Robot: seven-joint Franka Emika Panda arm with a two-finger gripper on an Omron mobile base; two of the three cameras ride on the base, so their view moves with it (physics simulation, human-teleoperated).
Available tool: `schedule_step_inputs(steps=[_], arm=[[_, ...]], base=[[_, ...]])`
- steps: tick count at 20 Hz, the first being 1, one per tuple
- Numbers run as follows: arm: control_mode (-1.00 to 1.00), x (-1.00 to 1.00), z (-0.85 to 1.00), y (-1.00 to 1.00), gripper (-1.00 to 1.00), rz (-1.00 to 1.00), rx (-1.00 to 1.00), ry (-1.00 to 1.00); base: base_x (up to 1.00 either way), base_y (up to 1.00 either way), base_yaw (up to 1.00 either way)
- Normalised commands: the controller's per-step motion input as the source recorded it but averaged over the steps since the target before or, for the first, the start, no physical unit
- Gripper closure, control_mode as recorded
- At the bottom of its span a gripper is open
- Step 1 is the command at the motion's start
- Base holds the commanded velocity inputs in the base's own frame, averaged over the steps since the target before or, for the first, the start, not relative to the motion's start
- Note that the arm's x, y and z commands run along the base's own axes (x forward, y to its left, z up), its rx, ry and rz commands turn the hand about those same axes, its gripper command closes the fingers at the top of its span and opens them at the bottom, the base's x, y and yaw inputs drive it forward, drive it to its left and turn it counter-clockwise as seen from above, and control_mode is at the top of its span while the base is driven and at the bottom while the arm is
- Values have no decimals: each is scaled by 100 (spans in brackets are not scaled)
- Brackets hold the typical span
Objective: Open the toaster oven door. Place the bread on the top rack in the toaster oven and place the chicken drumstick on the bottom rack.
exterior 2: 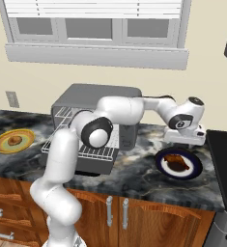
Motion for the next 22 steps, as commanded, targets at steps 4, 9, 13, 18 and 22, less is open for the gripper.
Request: schedule_step_inputs(steps=[4,9,13,18,22], arm=[[-100,7,-19,-3,-100,-8,-7,-6],[-100,8,-22,-4,-100,-7,-10,-7],[-100,19,-16,-2,-100,-9,-12,0],[-100,16,-15,-5,-100,-8,-9,0],[-100,6,-10,-10,-100,-3,-2,0]], base=[[0,0,0],[0,0,0],[0,0,0],[0,0,0],[0,0,0]])
